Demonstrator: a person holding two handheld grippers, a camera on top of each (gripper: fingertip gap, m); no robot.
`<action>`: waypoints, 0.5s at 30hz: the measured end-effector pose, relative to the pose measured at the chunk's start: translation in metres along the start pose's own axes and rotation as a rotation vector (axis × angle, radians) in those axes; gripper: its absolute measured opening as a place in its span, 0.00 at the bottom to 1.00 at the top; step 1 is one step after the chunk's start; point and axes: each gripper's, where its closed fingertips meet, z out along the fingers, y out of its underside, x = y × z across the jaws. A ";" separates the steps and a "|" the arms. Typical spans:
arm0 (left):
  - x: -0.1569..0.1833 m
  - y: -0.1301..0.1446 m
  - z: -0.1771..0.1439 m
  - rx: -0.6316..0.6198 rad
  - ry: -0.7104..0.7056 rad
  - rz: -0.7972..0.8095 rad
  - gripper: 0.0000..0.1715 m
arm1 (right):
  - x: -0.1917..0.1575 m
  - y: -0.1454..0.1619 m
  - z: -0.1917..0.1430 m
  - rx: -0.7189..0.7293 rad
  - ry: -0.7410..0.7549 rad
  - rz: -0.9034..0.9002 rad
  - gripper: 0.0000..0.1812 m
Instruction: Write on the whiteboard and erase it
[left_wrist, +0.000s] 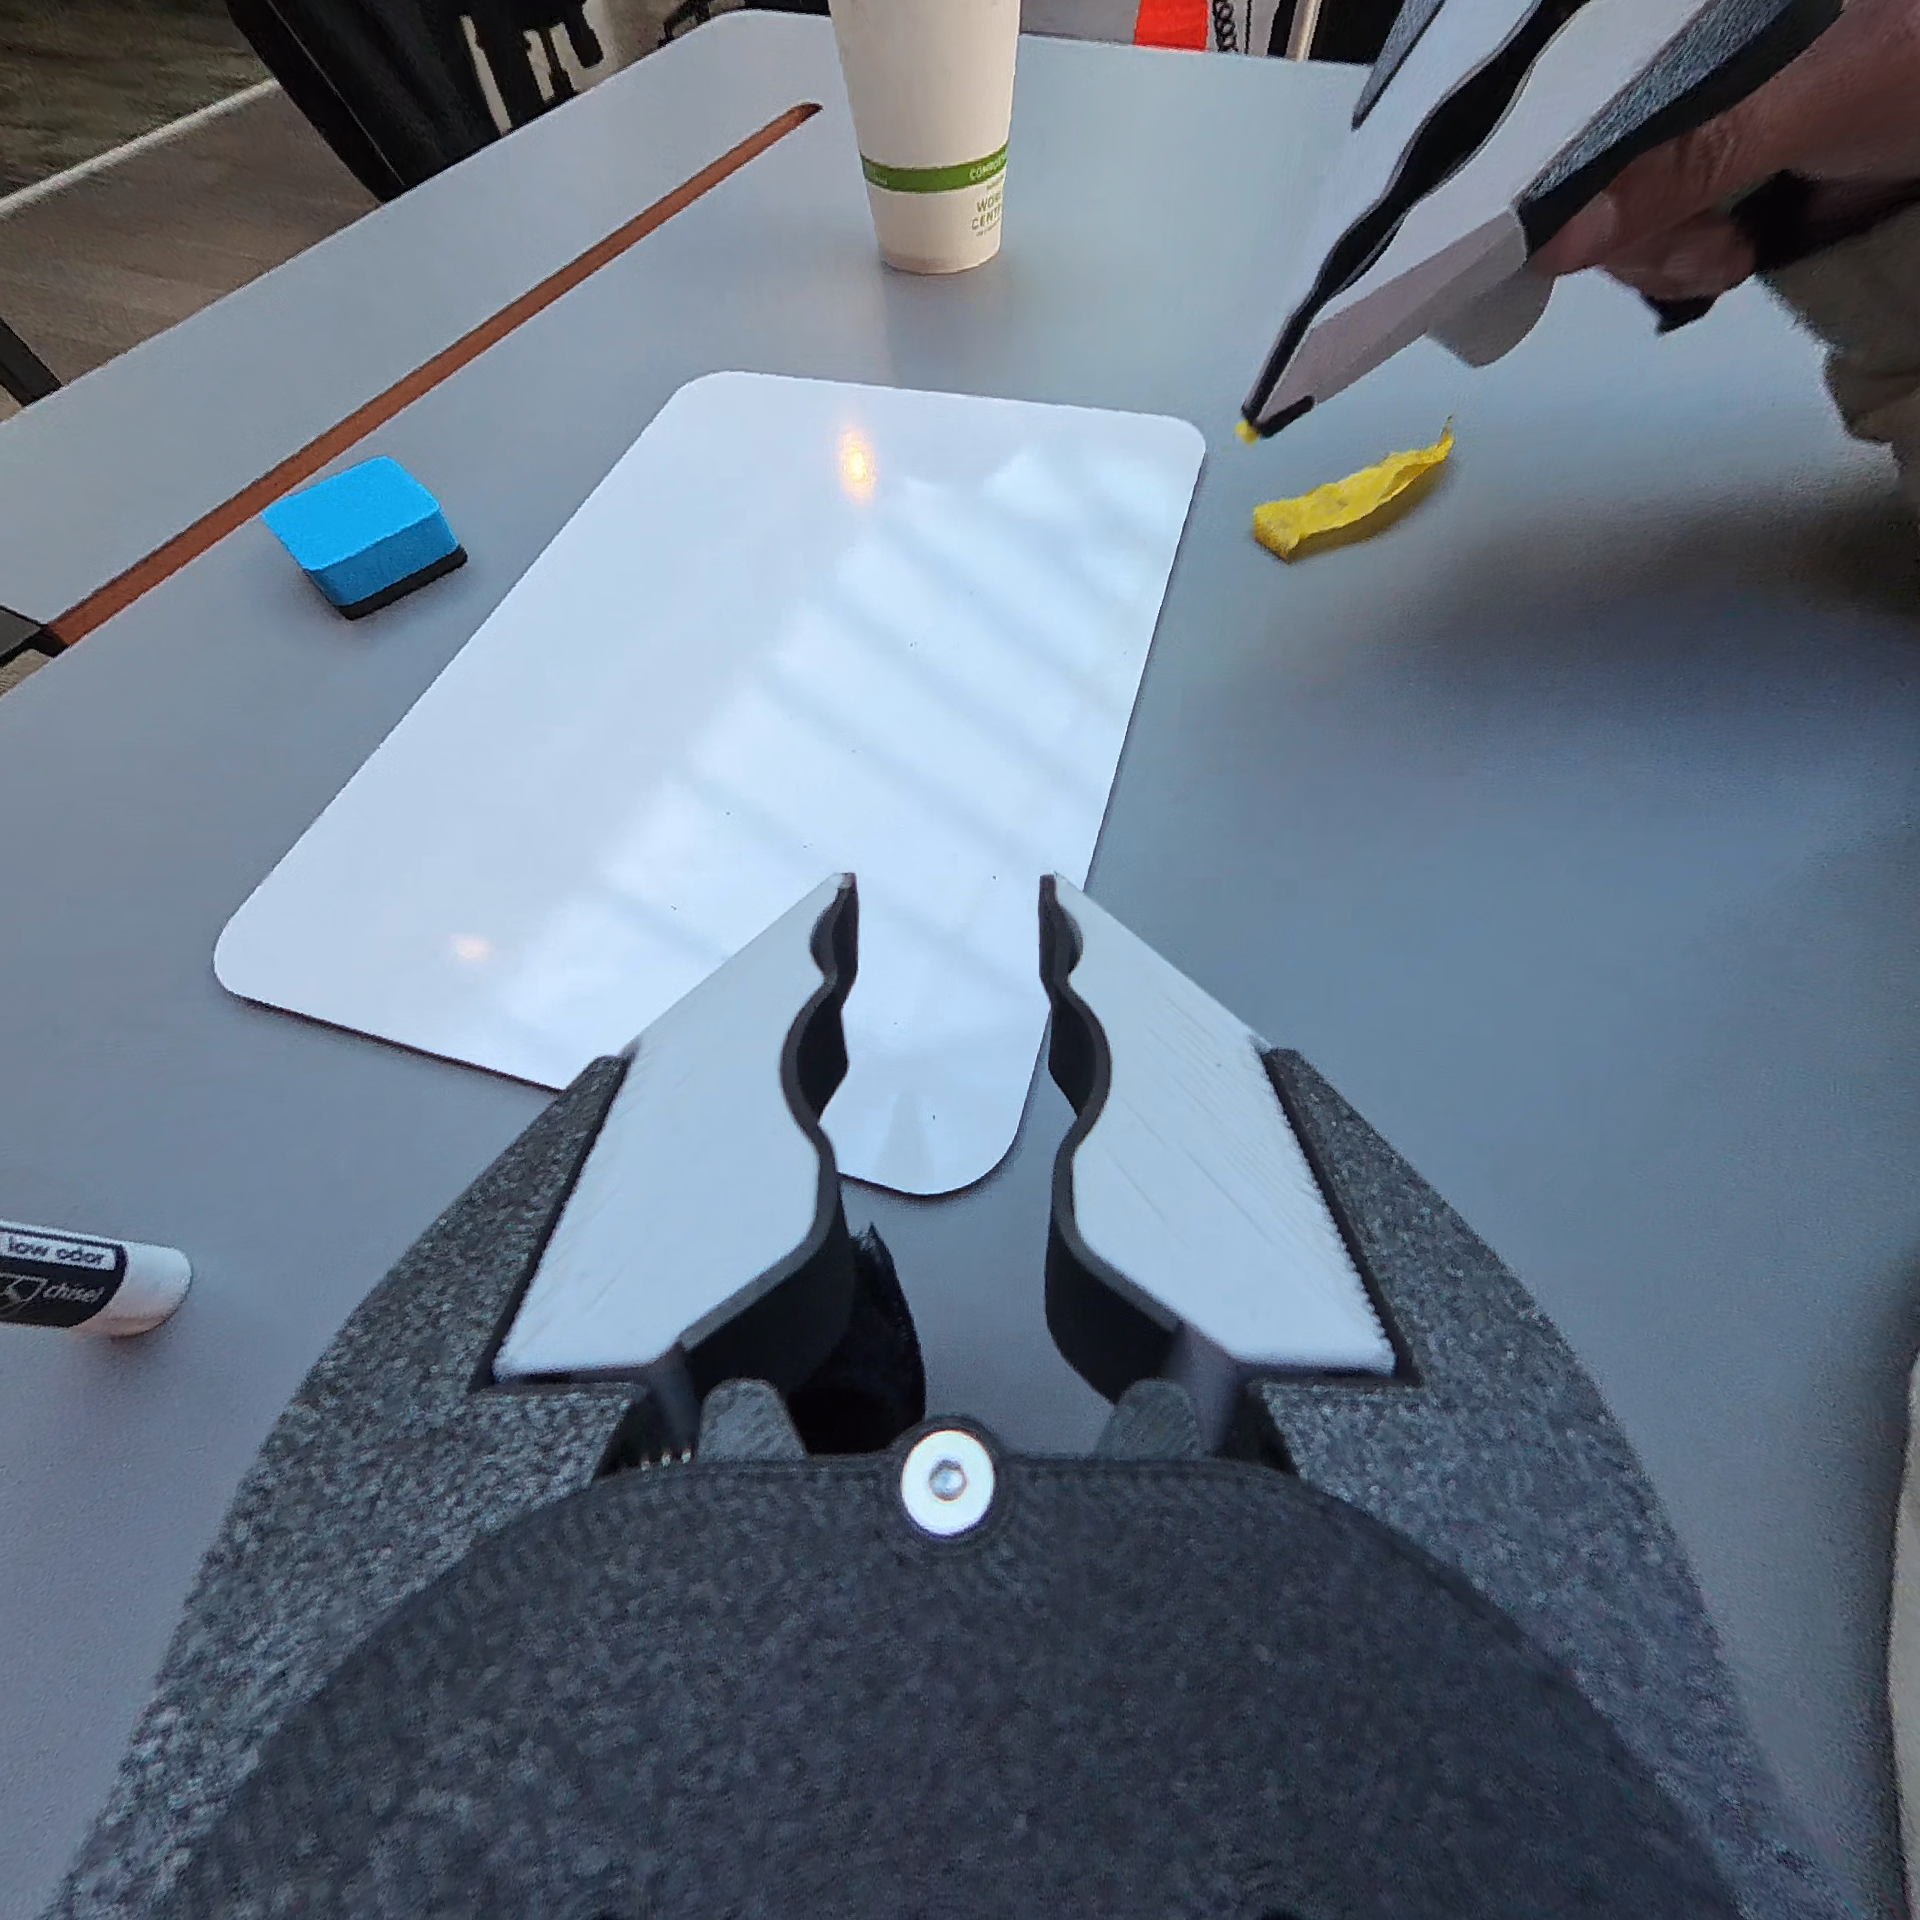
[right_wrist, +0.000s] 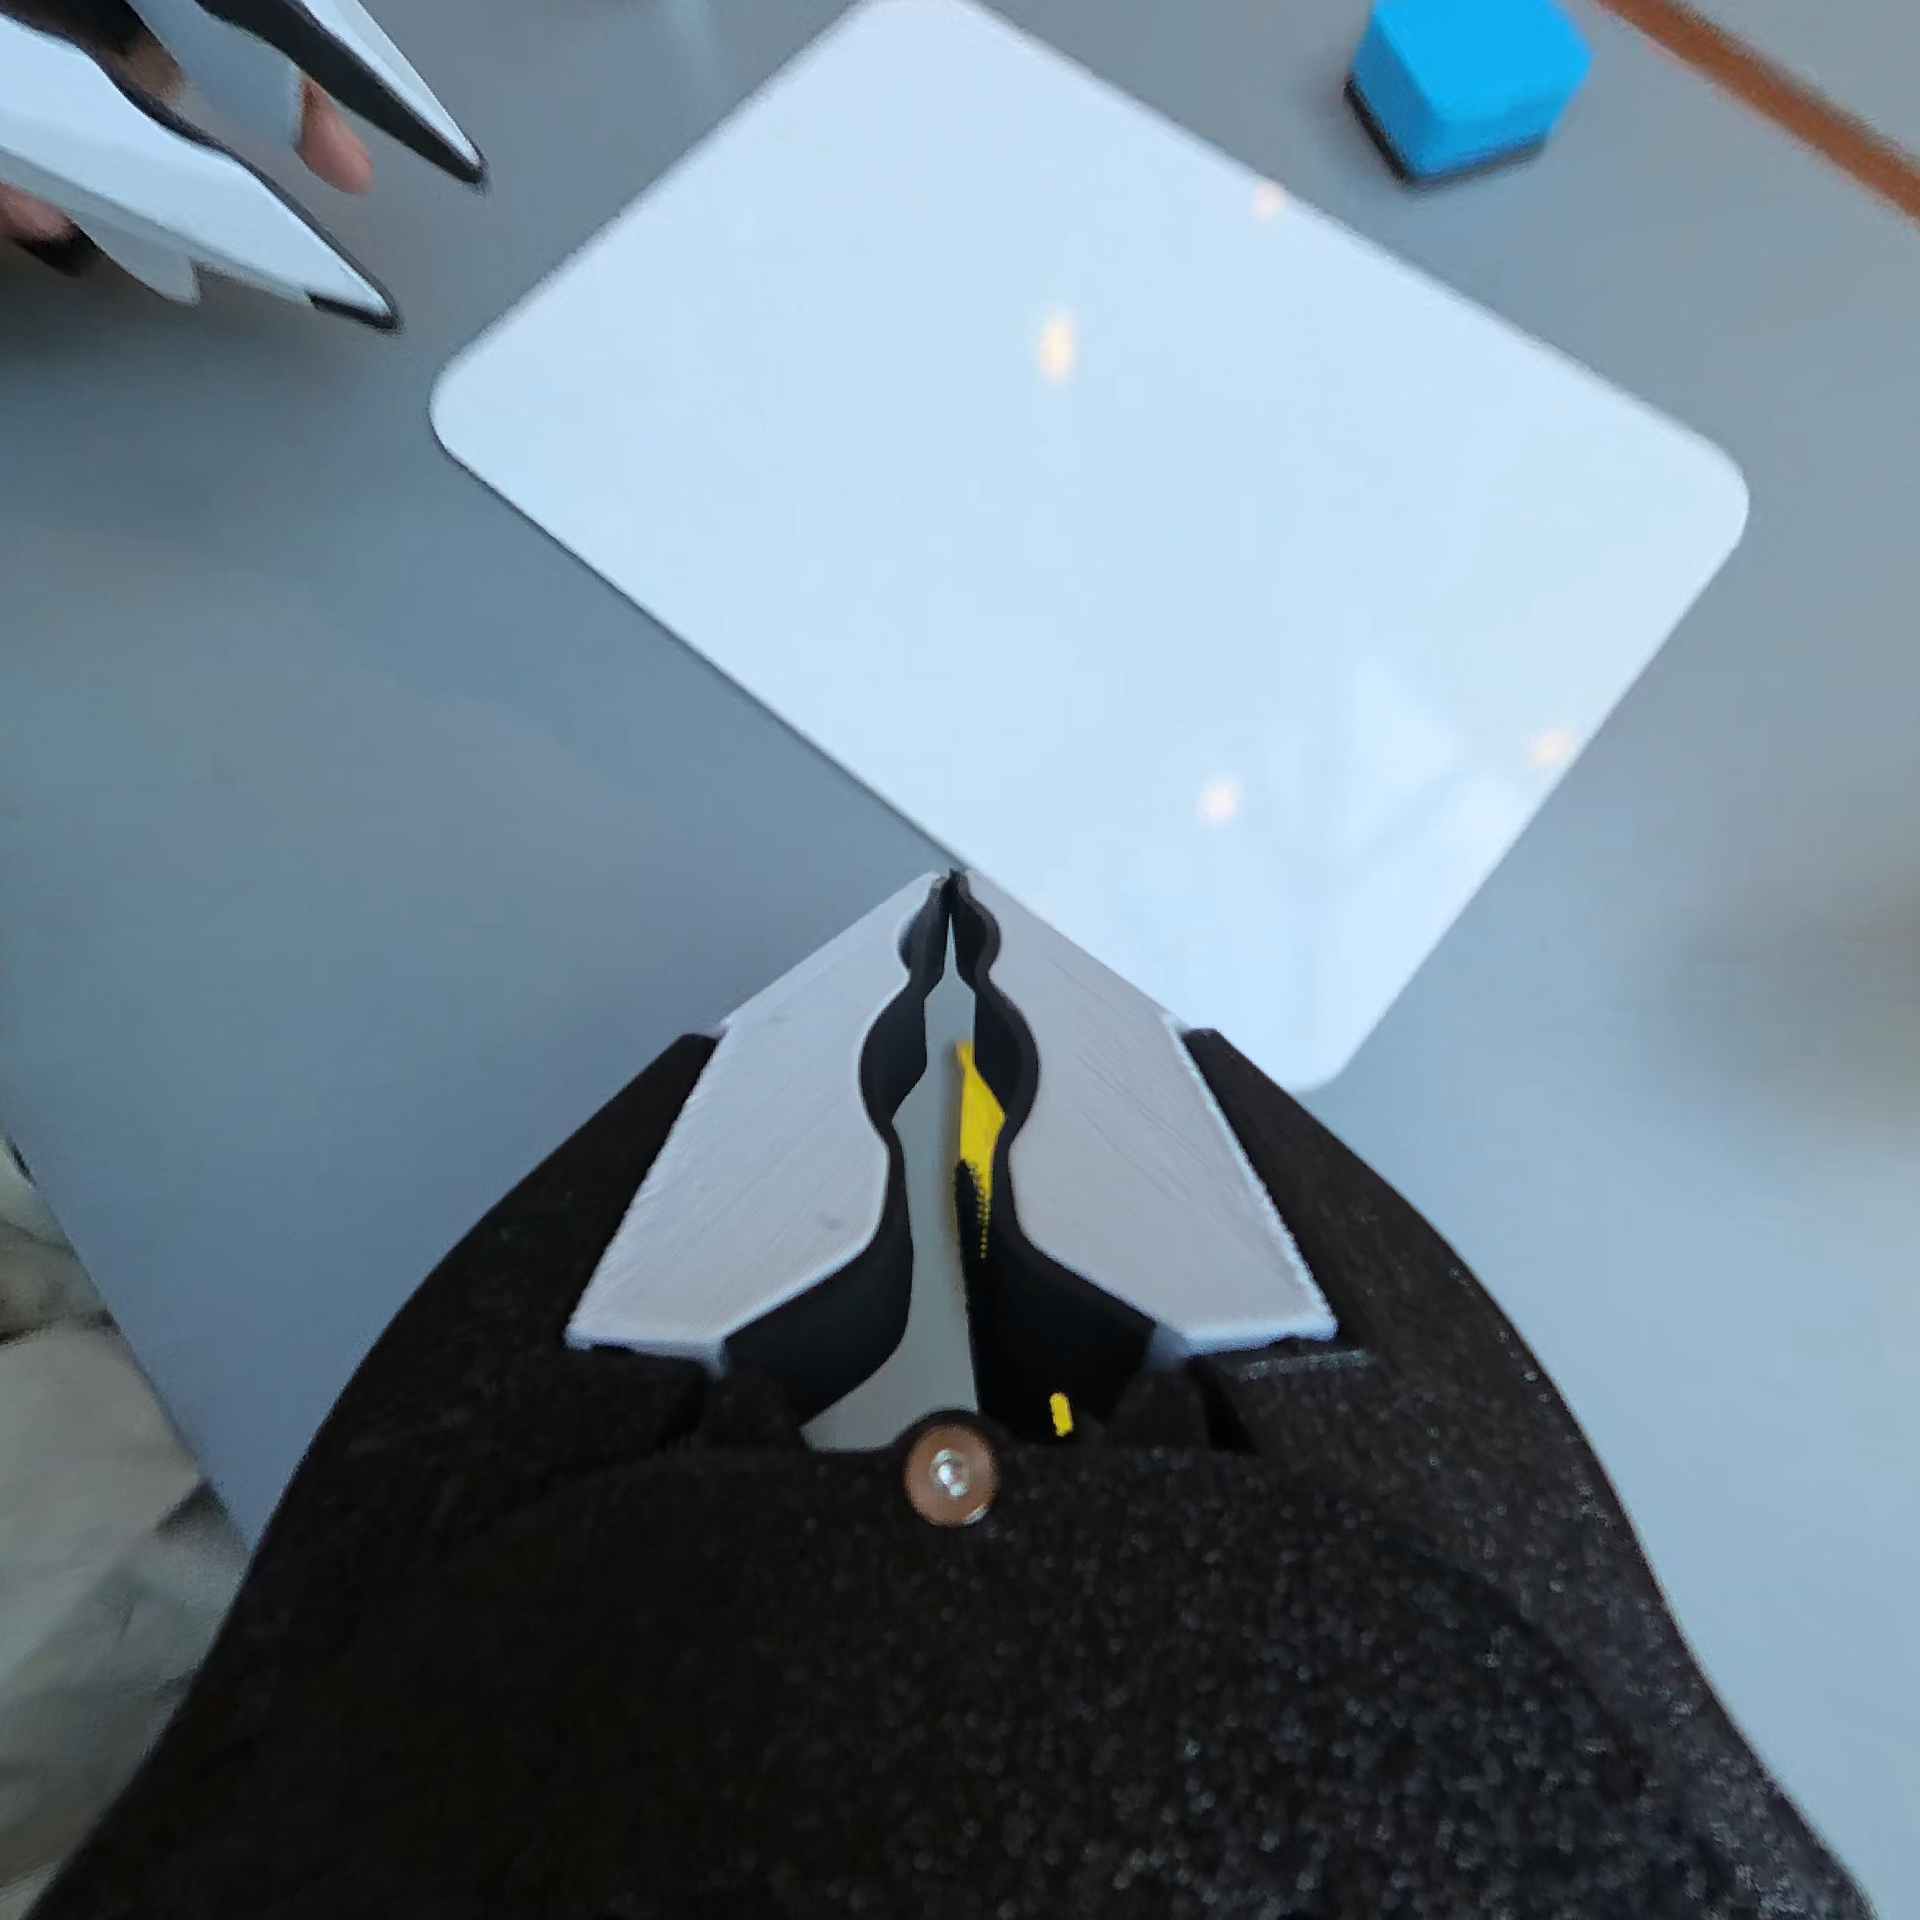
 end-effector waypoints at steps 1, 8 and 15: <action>0.002 0.003 0.002 -0.012 0.003 0.008 0.20 | 0.003 0.014 -0.005 -0.031 -0.012 0.032 0.00; 0.007 0.004 0.006 -0.023 0.024 0.005 0.20 | 0.017 0.066 -0.017 -0.107 -0.031 0.129 0.06; 0.007 0.007 0.006 -0.033 0.016 0.014 0.20 | 0.020 0.076 -0.012 -0.131 -0.027 0.152 0.17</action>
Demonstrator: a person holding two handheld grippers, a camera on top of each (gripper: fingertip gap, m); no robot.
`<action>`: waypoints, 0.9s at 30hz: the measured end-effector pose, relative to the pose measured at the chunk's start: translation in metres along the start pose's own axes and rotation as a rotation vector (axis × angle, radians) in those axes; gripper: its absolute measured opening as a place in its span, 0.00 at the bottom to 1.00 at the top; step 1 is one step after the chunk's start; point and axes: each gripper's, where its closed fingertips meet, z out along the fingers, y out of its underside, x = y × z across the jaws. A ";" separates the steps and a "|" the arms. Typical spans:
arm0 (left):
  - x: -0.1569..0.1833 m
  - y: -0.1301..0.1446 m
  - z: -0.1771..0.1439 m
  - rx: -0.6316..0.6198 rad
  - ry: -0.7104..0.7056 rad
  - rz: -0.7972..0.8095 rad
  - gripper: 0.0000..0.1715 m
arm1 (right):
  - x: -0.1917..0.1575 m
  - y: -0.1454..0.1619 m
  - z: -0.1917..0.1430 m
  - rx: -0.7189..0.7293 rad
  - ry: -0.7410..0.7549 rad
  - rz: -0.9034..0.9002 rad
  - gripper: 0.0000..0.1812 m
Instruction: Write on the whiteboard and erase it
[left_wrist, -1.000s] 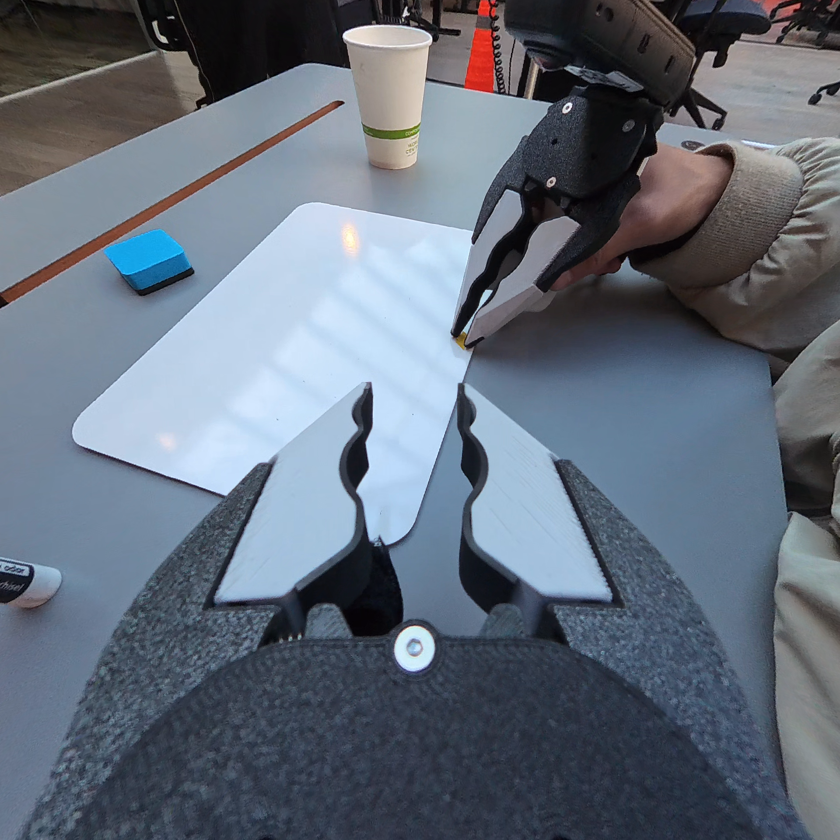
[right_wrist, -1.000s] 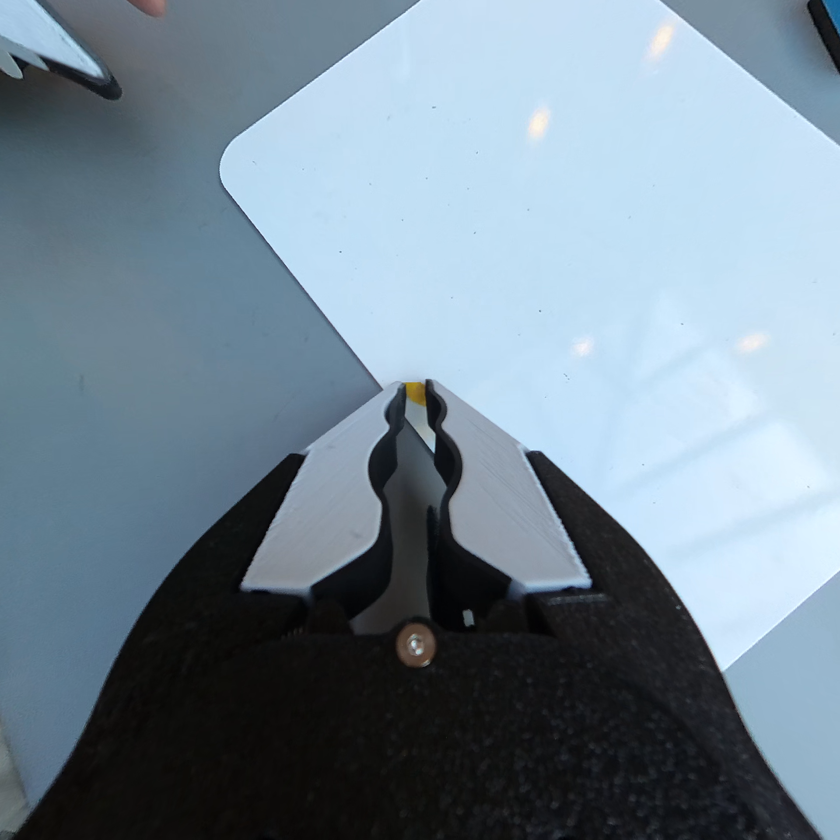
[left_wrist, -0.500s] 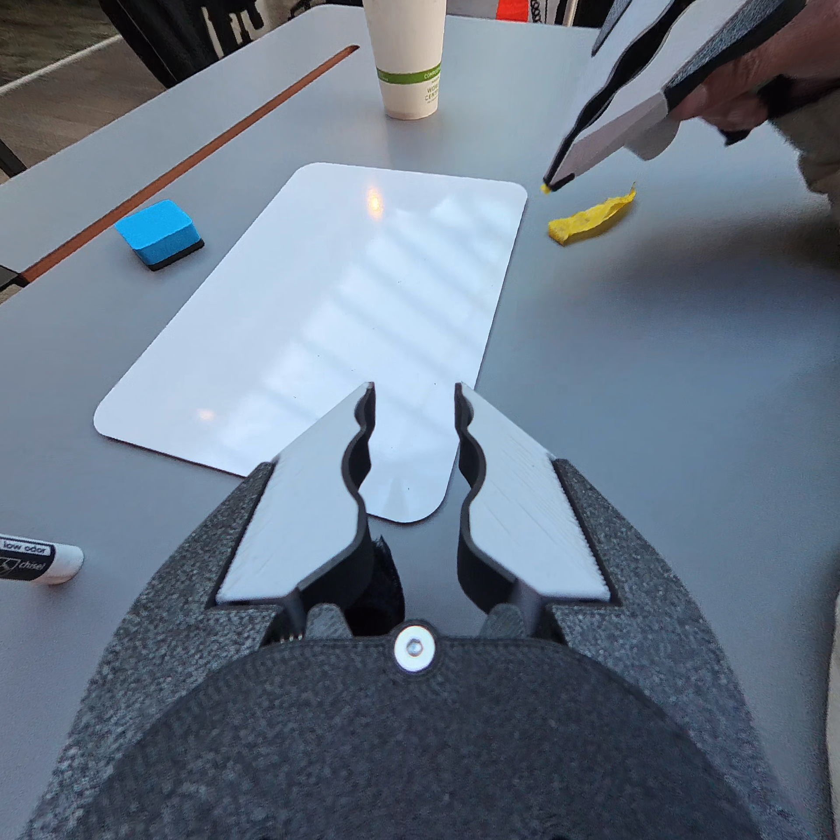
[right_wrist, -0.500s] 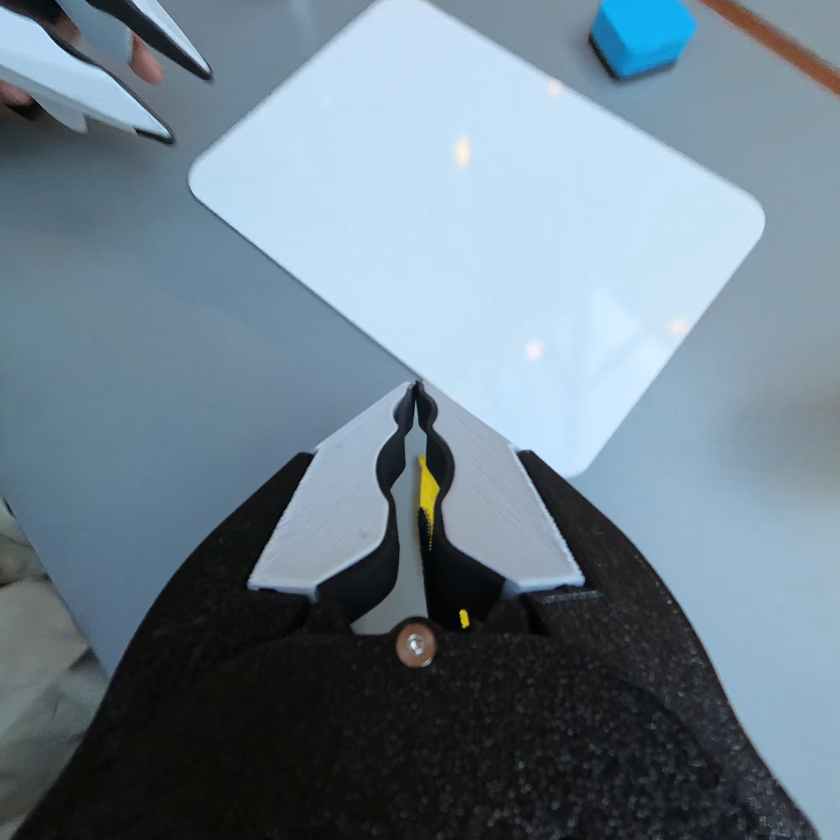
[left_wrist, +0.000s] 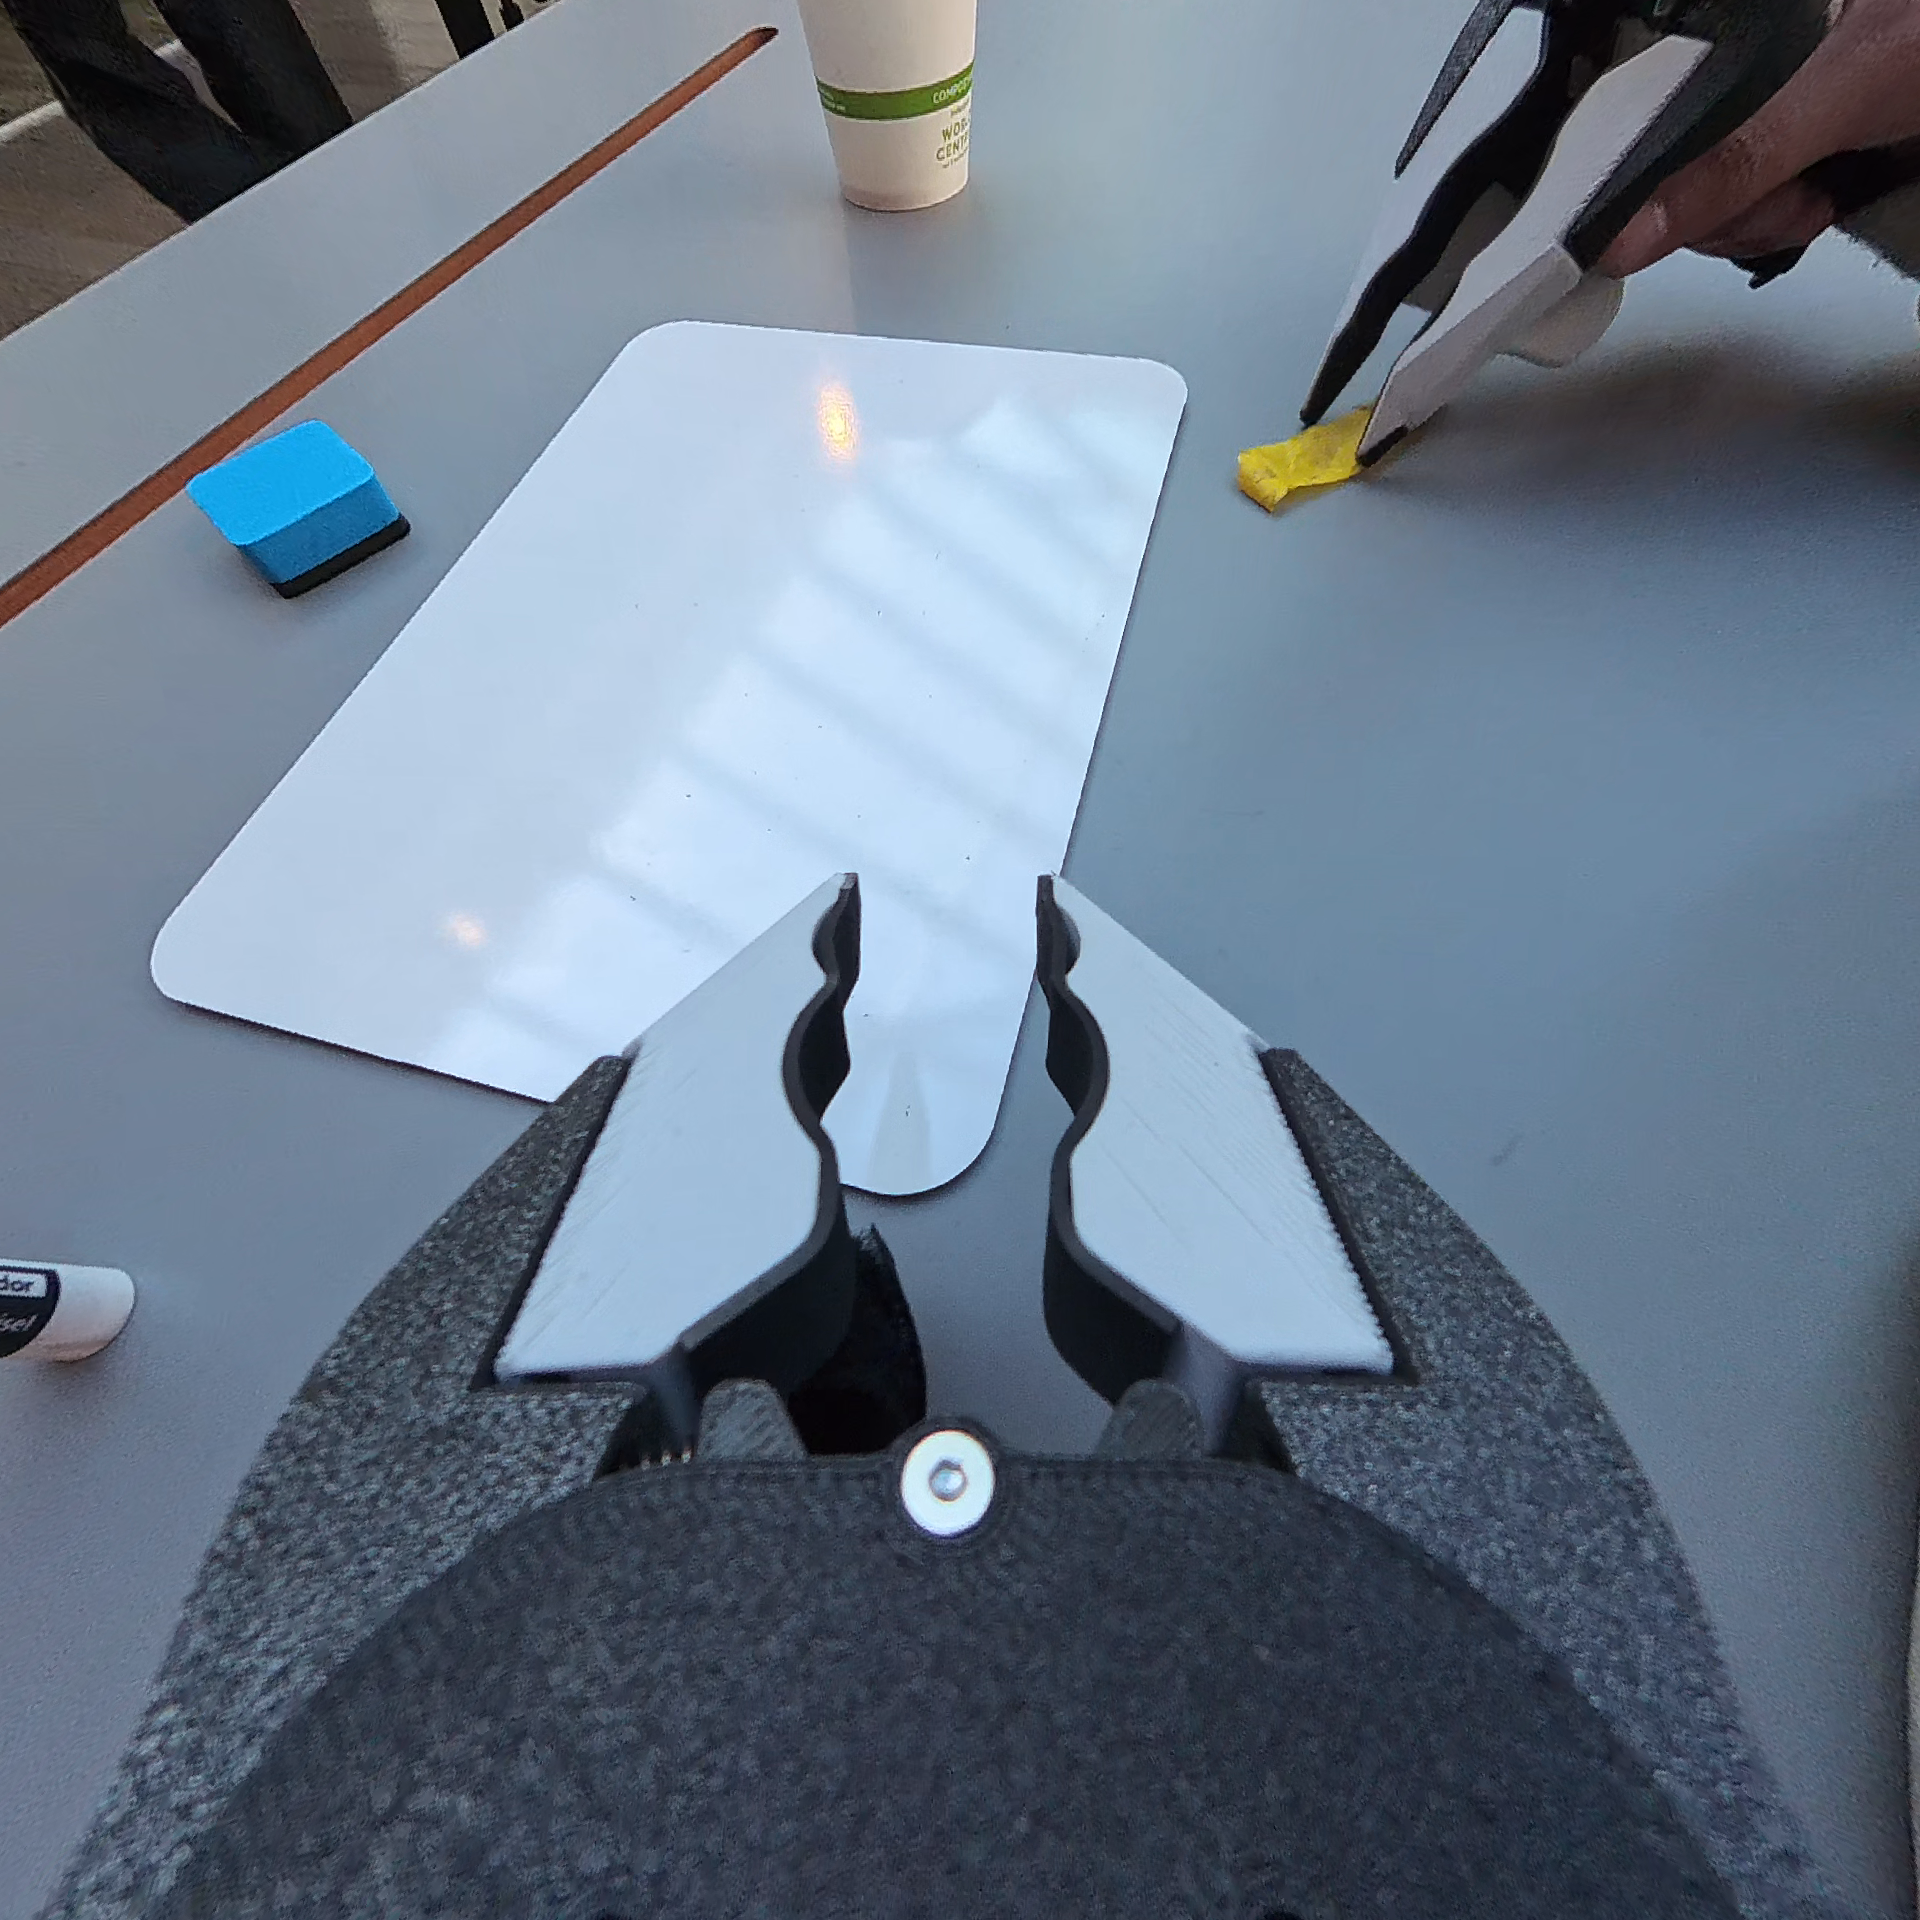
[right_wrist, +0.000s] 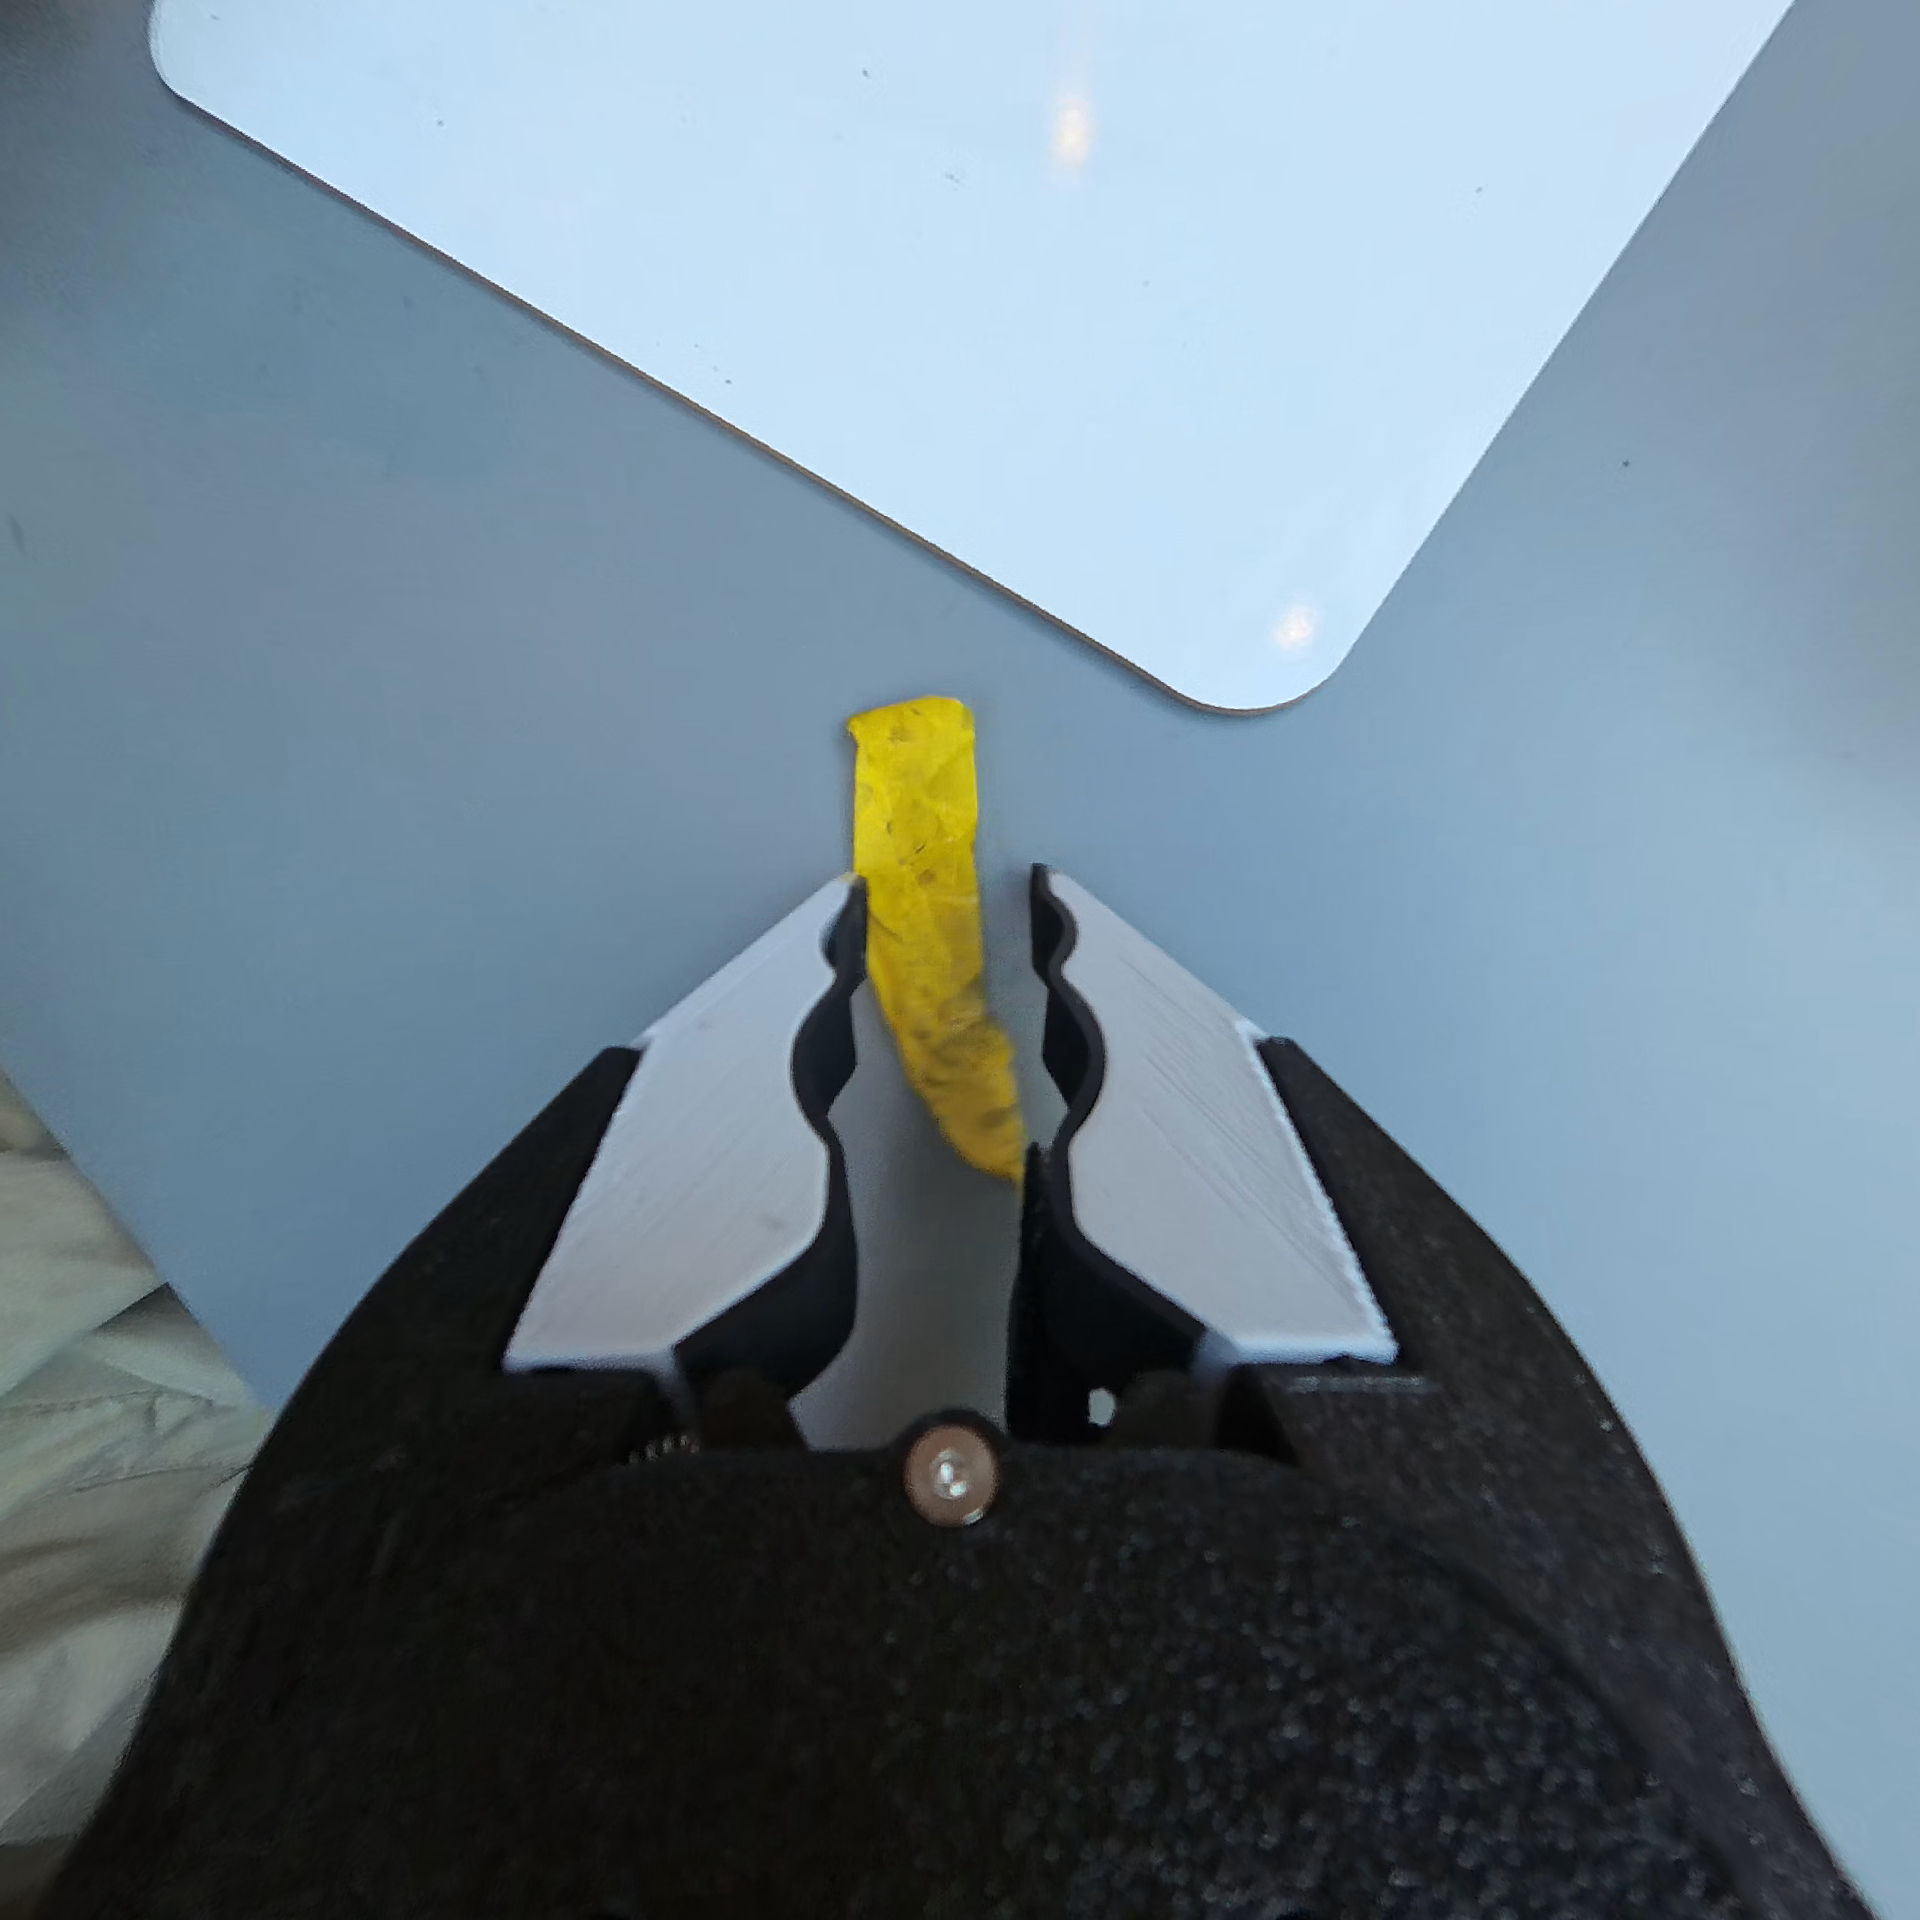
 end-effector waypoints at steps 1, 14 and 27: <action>0.000 0.000 0.000 0.000 0.002 -0.001 0.20 | -0.003 -0.003 -0.003 0.022 -0.019 0.005 0.18; -0.003 -0.004 -0.003 0.020 -0.014 -0.002 0.19 | 0.022 -0.039 -0.054 0.285 0.097 0.052 0.13; -0.034 -0.005 -0.017 0.079 -0.288 -0.379 0.19 | -0.010 -0.115 0.007 0.529 0.114 0.127 0.29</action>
